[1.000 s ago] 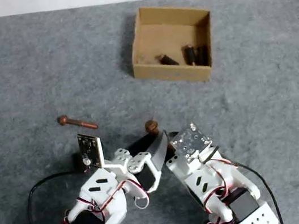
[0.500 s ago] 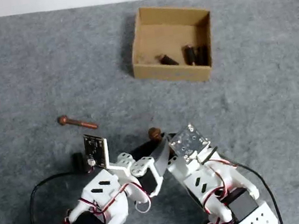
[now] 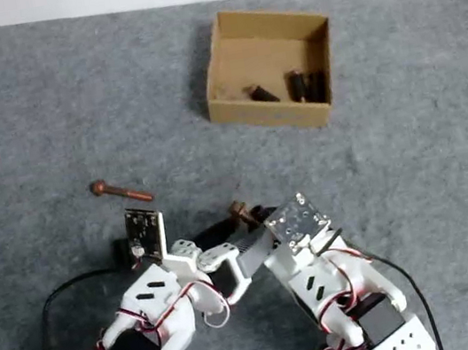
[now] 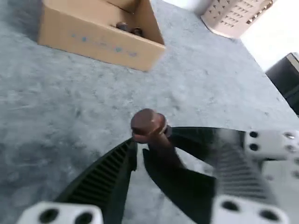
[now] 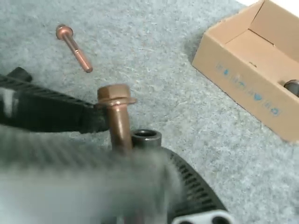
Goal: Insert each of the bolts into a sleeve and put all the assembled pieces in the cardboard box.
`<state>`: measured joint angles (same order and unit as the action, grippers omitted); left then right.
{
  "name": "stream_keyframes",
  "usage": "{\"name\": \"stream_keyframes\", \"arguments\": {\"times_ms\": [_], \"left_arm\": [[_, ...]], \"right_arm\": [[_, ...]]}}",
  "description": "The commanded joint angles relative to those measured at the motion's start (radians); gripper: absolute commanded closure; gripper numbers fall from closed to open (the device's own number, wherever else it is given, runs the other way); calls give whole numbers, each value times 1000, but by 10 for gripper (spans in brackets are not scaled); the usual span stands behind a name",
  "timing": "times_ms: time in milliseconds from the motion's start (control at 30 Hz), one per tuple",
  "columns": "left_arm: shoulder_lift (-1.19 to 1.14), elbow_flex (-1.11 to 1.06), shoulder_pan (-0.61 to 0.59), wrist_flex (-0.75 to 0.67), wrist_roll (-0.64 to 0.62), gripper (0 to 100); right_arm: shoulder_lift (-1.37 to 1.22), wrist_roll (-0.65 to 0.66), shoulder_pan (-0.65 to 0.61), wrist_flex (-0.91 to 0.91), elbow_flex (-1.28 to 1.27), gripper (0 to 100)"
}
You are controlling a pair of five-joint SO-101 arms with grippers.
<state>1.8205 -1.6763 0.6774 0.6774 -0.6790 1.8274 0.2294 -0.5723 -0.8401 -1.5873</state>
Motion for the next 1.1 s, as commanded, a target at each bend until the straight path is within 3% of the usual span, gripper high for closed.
{"name": "stream_keyframes", "arguments": {"times_ms": [0, 133, 500, 1067], "left_arm": [[-1, 19, 31, 21, 14, 685], [-1, 50, -19, 21, 11, 694], [-1, 143, -242, 20, -169, 694], [-1, 96, -214, 15, -166, 694]], "right_arm": [[12, -11, -7, 8, 15, 994], [12, -11, -7, 8, 15, 994], [12, -11, -7, 10, 15, 994], [12, -11, -7, 10, 15, 994]]}}
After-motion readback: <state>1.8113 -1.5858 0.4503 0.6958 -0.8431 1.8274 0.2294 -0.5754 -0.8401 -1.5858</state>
